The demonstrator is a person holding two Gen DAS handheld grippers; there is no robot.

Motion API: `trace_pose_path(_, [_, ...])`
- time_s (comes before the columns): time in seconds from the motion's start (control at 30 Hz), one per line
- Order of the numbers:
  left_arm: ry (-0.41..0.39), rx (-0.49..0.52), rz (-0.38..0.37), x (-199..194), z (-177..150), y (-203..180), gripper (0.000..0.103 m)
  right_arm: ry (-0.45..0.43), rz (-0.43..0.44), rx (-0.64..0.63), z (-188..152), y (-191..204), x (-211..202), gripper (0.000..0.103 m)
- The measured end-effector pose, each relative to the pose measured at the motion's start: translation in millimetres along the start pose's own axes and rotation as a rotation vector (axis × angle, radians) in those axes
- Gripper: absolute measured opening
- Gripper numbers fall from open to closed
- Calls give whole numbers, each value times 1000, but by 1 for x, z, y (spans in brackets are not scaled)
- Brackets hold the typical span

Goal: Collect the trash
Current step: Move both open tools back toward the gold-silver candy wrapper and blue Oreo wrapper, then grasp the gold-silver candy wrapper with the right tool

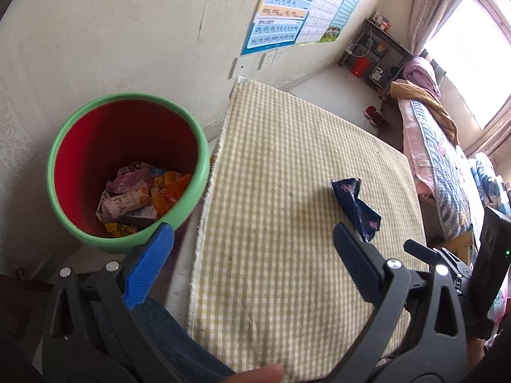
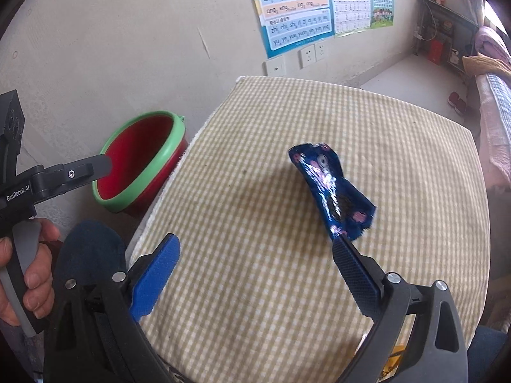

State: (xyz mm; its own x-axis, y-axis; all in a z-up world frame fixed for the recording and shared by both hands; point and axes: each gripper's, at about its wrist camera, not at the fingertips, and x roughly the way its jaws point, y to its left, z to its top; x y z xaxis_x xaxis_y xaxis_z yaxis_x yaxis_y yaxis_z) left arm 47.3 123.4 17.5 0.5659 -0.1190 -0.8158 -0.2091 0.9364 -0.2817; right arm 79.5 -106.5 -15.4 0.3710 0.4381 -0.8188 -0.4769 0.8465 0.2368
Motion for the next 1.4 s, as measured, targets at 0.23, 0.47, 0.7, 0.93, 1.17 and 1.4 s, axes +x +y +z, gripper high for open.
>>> trace_pose_path(0.23, [41, 73, -45, 14, -17, -47, 97, -2, -53, 80, -33, -42, -30, 93])
trace_pose_path(0.47, [71, 125, -76, 26, -27, -82, 97, 78, -127, 149, -67, -82, -41, 94])
trace_pose_path(0.7, [87, 156, -79, 32, -29, -97, 97, 169, -175, 196, -88, -103, -26, 94])
trace_pose_path(0.93, [88, 137, -73, 32, -29, -89, 97, 256, -167, 194, -94, -103, -1, 91])
trace_pose_path(1.17, [101, 124, -77, 35, -32, -84, 97, 286, -166, 193, -92, -100, 9, 73])
trace_pose_path(1.4, [100, 119, -78, 36, -32, -82, 97, 296, -166, 141, -89, -87, 19, 51])
